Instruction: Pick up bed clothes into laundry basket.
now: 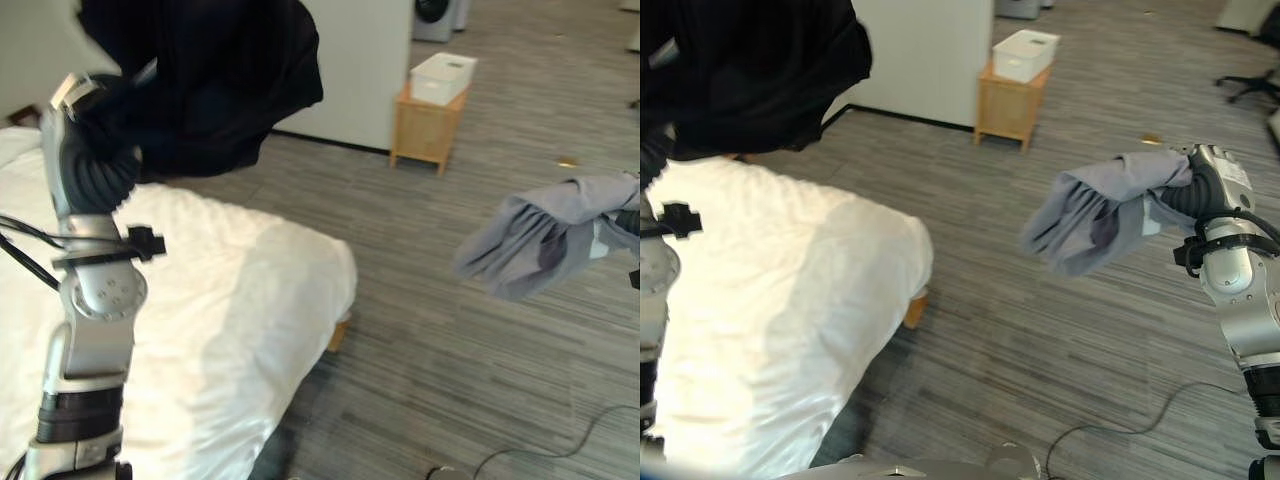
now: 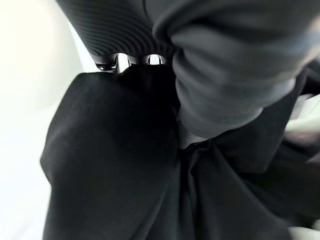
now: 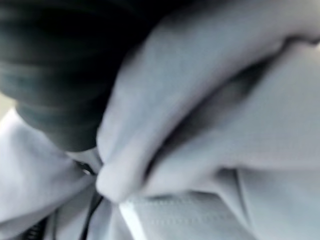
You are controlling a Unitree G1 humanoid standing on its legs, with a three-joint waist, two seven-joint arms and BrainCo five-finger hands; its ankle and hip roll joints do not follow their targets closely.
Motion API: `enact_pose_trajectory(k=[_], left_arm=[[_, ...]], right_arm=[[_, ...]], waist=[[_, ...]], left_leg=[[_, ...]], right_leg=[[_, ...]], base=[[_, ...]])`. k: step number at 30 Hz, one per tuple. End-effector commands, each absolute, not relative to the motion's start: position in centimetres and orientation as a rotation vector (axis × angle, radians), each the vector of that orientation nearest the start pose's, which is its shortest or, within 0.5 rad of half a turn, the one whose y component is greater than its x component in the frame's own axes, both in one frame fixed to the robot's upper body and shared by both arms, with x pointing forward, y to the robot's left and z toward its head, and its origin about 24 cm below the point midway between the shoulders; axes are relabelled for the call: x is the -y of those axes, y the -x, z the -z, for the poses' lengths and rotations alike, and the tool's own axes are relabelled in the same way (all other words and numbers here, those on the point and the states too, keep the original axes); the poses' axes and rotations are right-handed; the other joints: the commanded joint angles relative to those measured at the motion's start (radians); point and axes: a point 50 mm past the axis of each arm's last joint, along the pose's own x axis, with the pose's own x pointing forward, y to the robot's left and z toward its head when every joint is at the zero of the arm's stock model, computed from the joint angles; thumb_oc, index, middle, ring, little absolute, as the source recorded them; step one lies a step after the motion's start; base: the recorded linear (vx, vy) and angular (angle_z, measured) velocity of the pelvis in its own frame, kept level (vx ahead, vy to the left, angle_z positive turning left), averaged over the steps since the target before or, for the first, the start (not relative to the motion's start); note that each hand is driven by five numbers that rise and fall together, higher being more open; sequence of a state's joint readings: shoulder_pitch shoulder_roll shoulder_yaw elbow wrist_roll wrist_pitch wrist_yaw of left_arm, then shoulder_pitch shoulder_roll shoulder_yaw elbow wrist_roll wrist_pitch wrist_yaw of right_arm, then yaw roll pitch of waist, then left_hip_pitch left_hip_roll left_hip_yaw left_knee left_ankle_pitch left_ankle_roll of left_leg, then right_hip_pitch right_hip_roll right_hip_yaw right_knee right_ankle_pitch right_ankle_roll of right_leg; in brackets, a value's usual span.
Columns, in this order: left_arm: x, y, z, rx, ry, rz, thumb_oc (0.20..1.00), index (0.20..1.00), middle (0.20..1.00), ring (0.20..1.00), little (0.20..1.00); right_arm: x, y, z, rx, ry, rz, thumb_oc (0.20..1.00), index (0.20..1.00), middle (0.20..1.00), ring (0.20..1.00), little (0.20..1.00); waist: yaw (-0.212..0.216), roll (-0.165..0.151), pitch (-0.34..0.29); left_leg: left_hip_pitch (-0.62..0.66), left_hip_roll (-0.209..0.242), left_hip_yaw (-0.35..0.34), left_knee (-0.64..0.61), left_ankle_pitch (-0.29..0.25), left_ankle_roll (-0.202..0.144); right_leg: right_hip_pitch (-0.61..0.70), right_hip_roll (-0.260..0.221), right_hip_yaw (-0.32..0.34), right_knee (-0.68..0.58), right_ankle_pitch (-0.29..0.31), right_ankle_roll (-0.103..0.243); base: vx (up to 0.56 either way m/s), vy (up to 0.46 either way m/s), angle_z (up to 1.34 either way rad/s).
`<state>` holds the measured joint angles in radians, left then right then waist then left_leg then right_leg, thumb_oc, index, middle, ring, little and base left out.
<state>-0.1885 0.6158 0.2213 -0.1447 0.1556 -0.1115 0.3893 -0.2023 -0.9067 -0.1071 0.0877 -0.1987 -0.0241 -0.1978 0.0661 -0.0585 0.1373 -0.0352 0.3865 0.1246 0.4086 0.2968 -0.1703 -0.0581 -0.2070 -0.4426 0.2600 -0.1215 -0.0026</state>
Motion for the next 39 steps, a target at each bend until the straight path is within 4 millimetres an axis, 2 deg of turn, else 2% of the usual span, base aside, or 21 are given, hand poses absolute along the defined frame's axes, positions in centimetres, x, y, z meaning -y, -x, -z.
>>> enact_pose_trajectory(k=[1,3,5,8,10,12,14,17,20,21,22,23,26,28,31,32,34,35,37,38,39], left_arm=[[-25.3,-25.1,-21.5,0.769,-0.533,-0.361,0.200,0.200,0.200,0.200,0.200],[-24.0,-24.3,-19.1,0.696,-0.488,-0.267,0.200,0.200,0.200,0.200,0.200],[-23.6,-24.1,-18.5,0.674,-0.483,-0.248,0.200,0.200,0.200,0.200,0.200],[-23.1,-24.2,-17.9,0.648,-0.477,-0.232,0.200,0.200,0.200,0.200,0.200],[-23.4,-24.1,-16.7,0.587,-0.476,-0.231,0.200,0.200,0.200,0.200,0.200],[-24.0,-23.9,-15.9,0.534,-0.522,-0.250,0.200,0.200,0.200,0.200,0.200],[-24.3,-24.6,-15.7,0.502,-0.572,-0.267,0.200,0.200,0.200,0.200,0.200],[-24.3,-25.9,-16.4,0.511,-0.633,-0.282,0.200,0.200,0.200,0.200,0.200],[-24.3,-26.6,-17.0,0.533,-0.659,-0.286,0.200,0.200,0.200,0.200,0.200],[-23.8,-27.3,-17.2,0.542,-0.640,-0.281,0.200,0.200,0.200,0.200,0.200],[-23.8,-27.4,-17.2,0.544,-0.639,-0.281,0.200,0.200,0.200,0.200,0.200],[-23.4,-28.0,-17.3,0.542,-0.613,-0.272,0.200,0.200,0.200,0.200,0.200],[-23.1,-28.8,-17.8,0.559,-0.604,-0.279,0.200,0.200,0.200,0.200,0.200],[-23.9,-28.8,-18.2,0.559,-0.618,-0.307,0.200,0.200,0.200,0.200,0.200],[-24.3,-28.3,-18.0,0.553,-0.635,-0.303,0.200,0.200,0.200,0.200,0.200],[-24.5,-28.1,-17.6,0.540,-0.629,-0.302,0.200,0.200,0.200,0.200,0.200],[-24.9,-27.4,-16.1,0.482,-0.580,-0.305,0.200,0.200,0.200,0.200,0.200],[-25.0,-27.3,-16.1,0.482,-0.579,-0.306,0.200,0.200,0.200,0.200,0.200],[-25.1,-27.1,-15.7,0.468,-0.554,-0.315,0.200,0.200,0.200,0.200,0.200],[-25.2,-27.1,-15.7,0.465,-0.534,-0.323,0.200,0.200,0.200,0.200,0.200],[-25.2,-27.1,-15.8,0.467,-0.533,-0.324,0.200,0.200,0.200,0.200,0.200]], right_arm=[[29.0,-27.7,-24.9,0.585,1.103,0.380,0.200,0.200,0.200,0.200,0.200],[28.2,-28.0,-24.2,0.590,1.089,0.347,0.200,0.200,0.200,0.200,0.200],[27.4,-28.5,-23.9,0.598,1.093,0.318,0.200,0.200,0.200,0.200,0.200],[27.0,-28.8,-23.6,0.590,1.108,0.293,0.200,0.200,0.200,0.200,0.200],[26.2,-29.2,-22.7,0.568,1.111,0.243,0.200,0.200,0.200,0.200,0.200],[25.8,-29.2,-21.0,0.526,1.112,0.210,0.200,0.200,0.200,0.200,0.200],[25.9,-28.9,-19.7,0.485,1.112,0.223,0.200,0.200,0.200,0.200,0.200],[25.9,-29.0,-20.0,0.505,1.080,0.266,0.200,0.200,0.200,0.200,0.200],[26.5,-28.8,-20.1,0.497,1.072,0.290,0.200,0.200,0.200,0.200,0.200],[26.8,-28.6,-20.1,0.489,1.072,0.296,0.200,0.200,0.200,0.200,0.200],[26.8,-28.5,-20.1,0.490,1.072,0.298,0.200,0.200,0.200,0.200,0.200],[27.2,-28.4,-19.9,0.475,1.065,0.307,0.200,0.200,0.200,0.200,0.200],[27.5,-28.4,-20.1,0.474,1.052,0.330,0.200,0.200,0.200,0.200,0.200],[27.5,-28.4,-20.1,0.472,1.064,0.328,0.200,0.200,0.200,0.200,0.200],[27.3,-28.4,-20.0,0.466,1.084,0.299,0.200,0.200,0.200,0.200,0.200],[27.2,-28.4,-19.7,0.457,1.077,0.287,0.200,0.200,0.200,0.200,0.200],[26.7,-28.3,-19.5,0.464,1.067,0.258,0.200,0.200,0.200,0.200,0.200],[26.7,-28.3,-19.5,0.464,1.067,0.258,0.200,0.200,0.200,0.200,0.200],[26.2,-28.4,-20.1,0.494,1.059,0.247,0.200,0.200,0.200,0.200,0.200],[25.9,-28.8,-21.0,0.524,1.058,0.247,0.200,0.200,0.200,0.200,0.200],[25.9,-28.8,-21.1,0.526,1.058,0.248,0.200,0.200,0.200,0.200,0.200]], waist=[[0.048,0.001,0.072],[0.097,0.022,0.075],[0.138,0.045,0.069],[0.170,0.052,0.065],[0.207,0.043,0.040],[0.230,-0.003,0.016],[0.204,-0.047,0.025],[0.141,-0.012,0.040],[0.087,0.005,0.052],[0.030,0.012,0.062],[0.028,0.015,0.062],[-0.022,0.005,0.061],[-0.064,0.002,0.067],[-0.084,-0.002,0.066],[-0.098,0.001,0.056],[-0.102,0.000,0.040],[-0.103,0.027,0.025],[-0.107,0.023,0.025],[-0.072,0.004,0.065],[-0.035,-0.018,0.095],[-0.033,-0.021,0.096]], left_leg=[[-0.171,-0.223,0.051,0.015,-0.232,0.049],[-0.268,-0.307,0.116,-0.033,-0.286,0.084],[-0.306,-0.339,0.118,-0.149,-0.235,0.087],[-0.341,-0.318,0.135,-0.314,-0.187,0.078],[-0.341,-0.302,0.128,-0.402,-0.144,0.099],[-0.317,-0.335,0.094,-0.422,-0.087,0.127],[-0.219,-0.383,0.085,-0.441,-0.129,0.179],[-0.084,-0.358,0.053,-0.488,-0.185,0.195],[-0.025,-0.354,0.003,-0.496,-0.230,0.181],[0.031,-0.361,-0.040,-0.496,-0.271,0.165],[0.029,-0.357,-0.044,-0.496,-0.268,0.163],[0.083,-0.367,-0.086,-0.496,-0.308,0.146],[0.138,-0.366,-0.121,-0.496,-0.360,0.129],[0.241,-0.337,-0.136,-0.496,-0.429,0.099],[0.321,-0.315,-0.145,-0.496,-0.488,0.091],[0.354,-0.302,-0.147,-0.478,-0.507,0.087],[0.296,-0.241,-0.110,-0.127,-0.385,0.044],[0.286,-0.244,-0.115,-0.118,-0.382,0.042],[0.134,-0.274,-0.147,0.254,-0.273,0.048],[-0.028,-0.295,-0.125,0.425,-0.306,0.066],[-0.035,-0.298,-0.121,0.429,-0.303,0.069]], right_leg=[[0.217,-0.003,0.089,-0.316,0.086,0.094],[0.252,0.035,0.132,-0.327,0.042,0.096],[0.281,0.078,0.173,-0.336,0.016,0.104],[0.333,0.088,0.205,-0.338,-0.023,0.114],[0.396,0.076,0.238,-0.321,-0.064,0.140],[0.415,0.038,0.258,-0.235,-0.015,0.169],[0.317,-0.034,0.280,0.065,0.240,0.254],[0.163,-0.048,0.292,0.267,0.338,0.247],[0.072,-0.074,0.242,0.273,0.241,0.206],[-0.003,-0.040,0.234,0.196,0.155,0.179],[-0.001,-0.036,0.227,0.190,0.158,0.175],[-0.057,0.027,0.258,0.002,0.119,0.164],[-0.090,0.089,0.283,-0.206,0.168,0.165],[-0.187,0.075,0.193,-0.327,0.277,0.199],[-0.177,0.076,0.171,-0.330,0.284,0.193],[-0.150,0.076,0.177,-0.323,0.296,0.181],[-0.040,0.098,0.169,-0.311,0.279,0.135],[-0.043,0.093,0.166,-0.312,0.284,0.133],[0.040,0.110,0.192,-0.314,0.244,0.072],[0.101,0.108,0.215,-0.329,0.210,0.051],[0.095,0.104,0.217,-0.329,0.214,0.052]], base=[[0.28,-0.247,-0.72],[0.35,-0.118,-0.62],[0.40,-0.023,-0.88],[0.51,0.003,-1.01],[0.87,0.066,-0.62],[0.89,0.076,-0.89],[0.60,0.075,-0.60],[0.51,0.079,0.35],[0.53,-0.062,1.09],[0.62,-0.099,1.19],[0.77,-0.207,1.50],[0.55,-0.195,1.28],[0.53,-0.165,1.03],[0.61,-0.213,0.61],[0.55,-0.195,0.22],[0.80,-0.297,0.29],[0.67,-0.297,0.38],[0.33,-0.246,0.15],[0.39,-0.316,-0.14],[0.34,-0.256,-0.58],[0.36,-0.129,-0.92]])
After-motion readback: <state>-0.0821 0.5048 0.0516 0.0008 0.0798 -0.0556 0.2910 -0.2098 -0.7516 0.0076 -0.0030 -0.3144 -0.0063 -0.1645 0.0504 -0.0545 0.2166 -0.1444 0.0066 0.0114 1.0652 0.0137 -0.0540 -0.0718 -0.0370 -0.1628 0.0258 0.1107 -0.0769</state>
